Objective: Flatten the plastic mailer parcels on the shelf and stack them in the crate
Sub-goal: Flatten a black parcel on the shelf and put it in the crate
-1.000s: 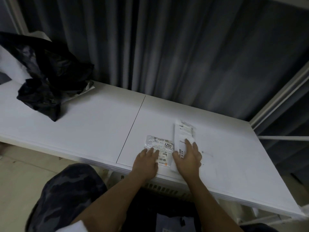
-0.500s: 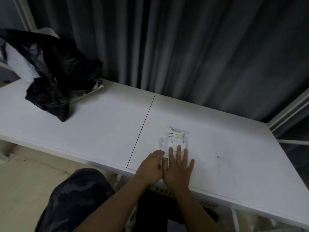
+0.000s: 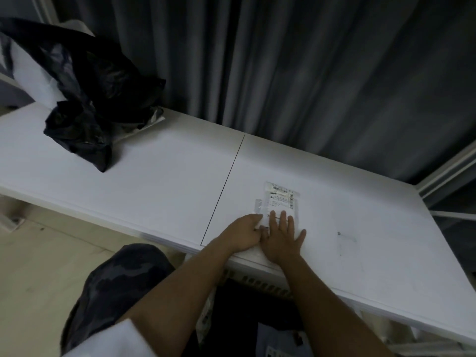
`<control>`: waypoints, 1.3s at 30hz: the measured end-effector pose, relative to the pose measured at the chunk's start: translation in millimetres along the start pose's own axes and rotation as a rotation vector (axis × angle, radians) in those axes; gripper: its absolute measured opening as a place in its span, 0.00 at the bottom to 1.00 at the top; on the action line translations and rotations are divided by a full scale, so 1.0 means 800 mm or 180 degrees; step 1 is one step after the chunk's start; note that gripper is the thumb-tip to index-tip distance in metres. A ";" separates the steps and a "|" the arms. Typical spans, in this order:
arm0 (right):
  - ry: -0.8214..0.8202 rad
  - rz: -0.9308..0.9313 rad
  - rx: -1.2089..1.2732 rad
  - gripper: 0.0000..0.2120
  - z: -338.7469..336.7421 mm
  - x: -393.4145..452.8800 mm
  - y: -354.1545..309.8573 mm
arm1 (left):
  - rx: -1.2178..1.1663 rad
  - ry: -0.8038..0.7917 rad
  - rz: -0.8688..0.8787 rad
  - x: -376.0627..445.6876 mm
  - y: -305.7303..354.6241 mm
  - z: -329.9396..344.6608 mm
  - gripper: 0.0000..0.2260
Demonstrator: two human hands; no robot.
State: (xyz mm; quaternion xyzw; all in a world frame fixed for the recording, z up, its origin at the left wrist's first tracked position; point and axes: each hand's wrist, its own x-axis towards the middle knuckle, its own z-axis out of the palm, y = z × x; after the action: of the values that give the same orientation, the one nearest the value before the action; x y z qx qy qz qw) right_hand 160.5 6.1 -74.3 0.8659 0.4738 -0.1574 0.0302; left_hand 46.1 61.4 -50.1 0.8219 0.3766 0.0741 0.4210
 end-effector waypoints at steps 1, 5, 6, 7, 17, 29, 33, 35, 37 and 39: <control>0.0042 -0.0052 0.0013 0.28 -0.010 -0.002 -0.003 | -0.0108 0.0086 -0.0012 -0.002 -0.001 -0.007 0.21; 0.0650 -0.0823 0.0165 0.22 -0.055 -0.018 -0.039 | -0.0159 0.0653 0.0014 -0.018 -0.014 -0.051 0.20; 0.0654 -0.1001 0.0325 0.20 -0.065 -0.023 -0.053 | -0.0140 0.0786 -0.0003 -0.021 -0.018 -0.064 0.20; 0.0661 -0.1161 0.0437 0.19 -0.076 -0.026 -0.076 | -0.0112 0.0973 -0.0054 -0.027 -0.026 -0.086 0.20; 0.0880 -0.2210 0.0373 0.14 -0.126 -0.003 -0.307 | -0.0077 0.2917 -0.0958 -0.083 -0.144 -0.278 0.20; 0.1391 -0.2561 0.0162 0.13 -0.185 0.061 -0.451 | -0.1042 0.3374 -0.1468 -0.030 -0.203 -0.448 0.26; 0.1351 -0.2515 0.0273 0.13 -0.195 0.067 -0.447 | -0.1159 0.3610 -0.1043 -0.029 -0.203 -0.447 0.05; 0.1343 -0.2435 0.0525 0.13 -0.199 0.066 -0.438 | -0.1116 0.3756 -0.0694 -0.030 -0.194 -0.441 0.04; 0.1331 -0.2413 0.0982 0.15 -0.204 0.062 -0.431 | -0.1037 0.3870 -0.0383 -0.035 -0.181 -0.437 0.04; 0.1199 -0.2376 0.1625 0.19 -0.212 0.050 -0.421 | -0.1041 0.3883 -0.0040 -0.046 -0.159 -0.431 0.03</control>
State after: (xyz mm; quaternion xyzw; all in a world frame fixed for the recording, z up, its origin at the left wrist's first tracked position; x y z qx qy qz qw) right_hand -57.8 257.5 106.8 0.6302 0.6954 -0.1092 -0.3277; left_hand -202.2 301.6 80.9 0.5545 0.5375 0.5836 0.2511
